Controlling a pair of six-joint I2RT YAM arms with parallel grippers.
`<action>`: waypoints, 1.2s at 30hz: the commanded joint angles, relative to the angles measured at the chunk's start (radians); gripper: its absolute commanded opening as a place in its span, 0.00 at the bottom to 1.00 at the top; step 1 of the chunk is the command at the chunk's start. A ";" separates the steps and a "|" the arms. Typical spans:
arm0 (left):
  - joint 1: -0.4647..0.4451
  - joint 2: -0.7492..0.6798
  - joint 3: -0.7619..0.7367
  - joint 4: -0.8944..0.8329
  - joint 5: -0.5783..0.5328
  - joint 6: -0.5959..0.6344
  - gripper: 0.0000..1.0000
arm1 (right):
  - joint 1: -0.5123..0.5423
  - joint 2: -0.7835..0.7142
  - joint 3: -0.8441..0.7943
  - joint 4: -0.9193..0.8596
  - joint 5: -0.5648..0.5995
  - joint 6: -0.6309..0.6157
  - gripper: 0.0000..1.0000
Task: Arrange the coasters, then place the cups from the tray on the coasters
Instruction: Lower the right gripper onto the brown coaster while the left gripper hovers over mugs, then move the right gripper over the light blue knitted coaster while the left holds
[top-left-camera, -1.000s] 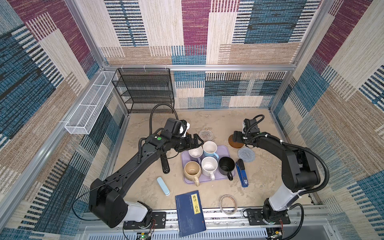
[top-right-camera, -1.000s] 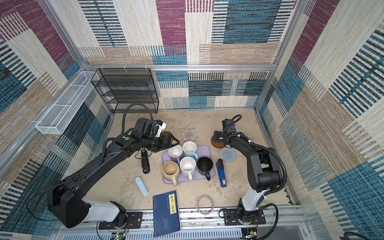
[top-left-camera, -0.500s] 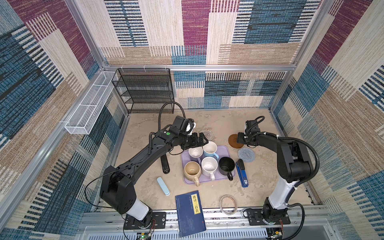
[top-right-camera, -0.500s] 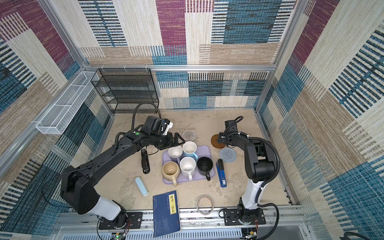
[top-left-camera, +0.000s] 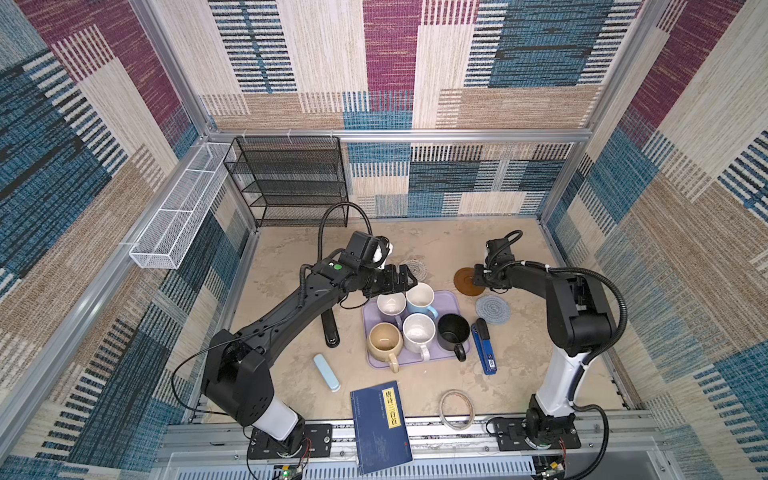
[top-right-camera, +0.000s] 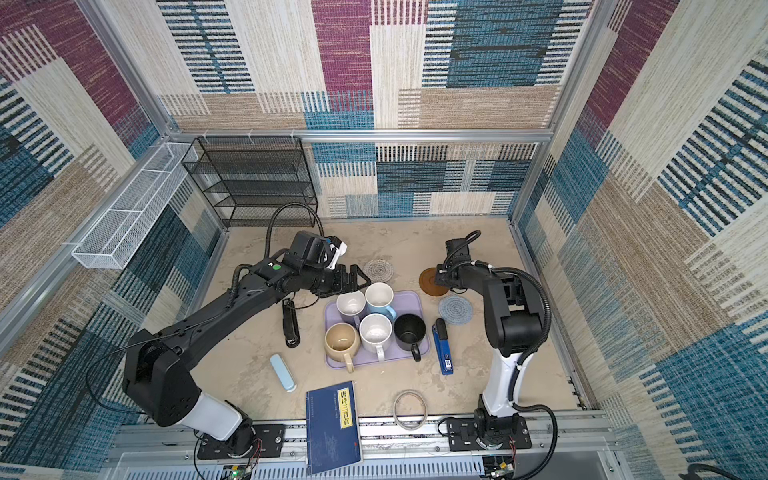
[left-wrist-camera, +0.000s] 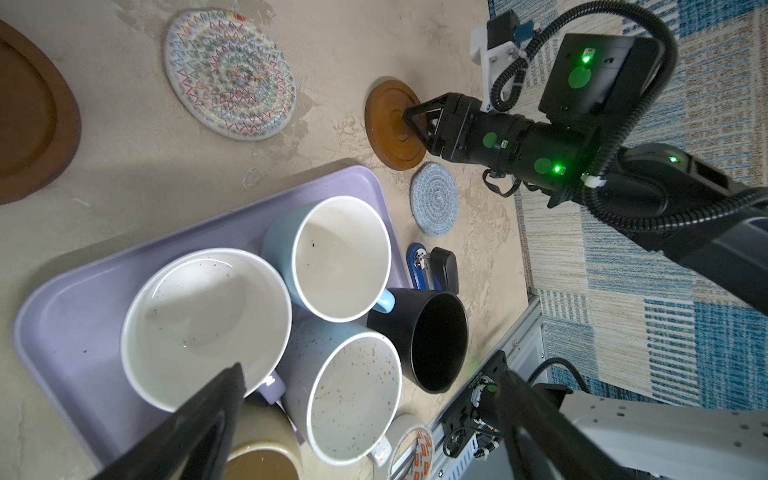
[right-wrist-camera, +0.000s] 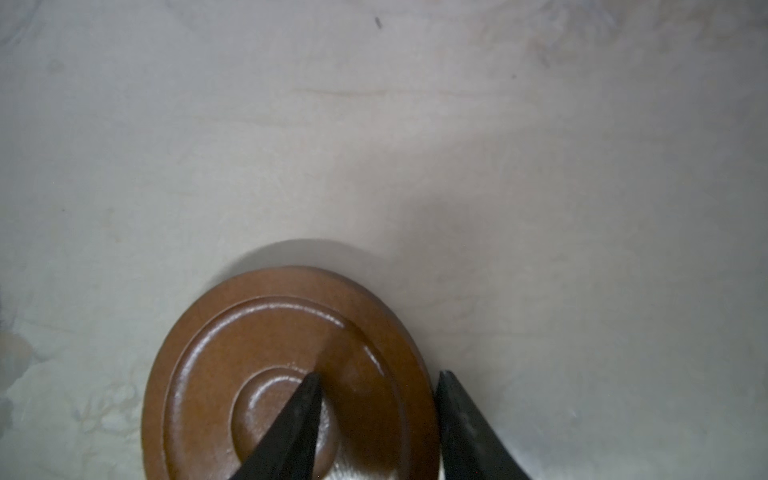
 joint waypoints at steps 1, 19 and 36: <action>0.004 -0.008 -0.004 0.002 -0.009 0.023 0.98 | 0.017 0.028 0.033 -0.018 -0.001 -0.003 0.46; 0.015 0.024 0.032 0.004 0.007 0.020 0.97 | 0.091 0.134 0.185 -0.094 0.014 0.022 0.45; 0.015 0.015 0.035 0.012 0.007 0.011 0.99 | 0.100 0.038 0.184 -0.123 0.009 0.024 0.53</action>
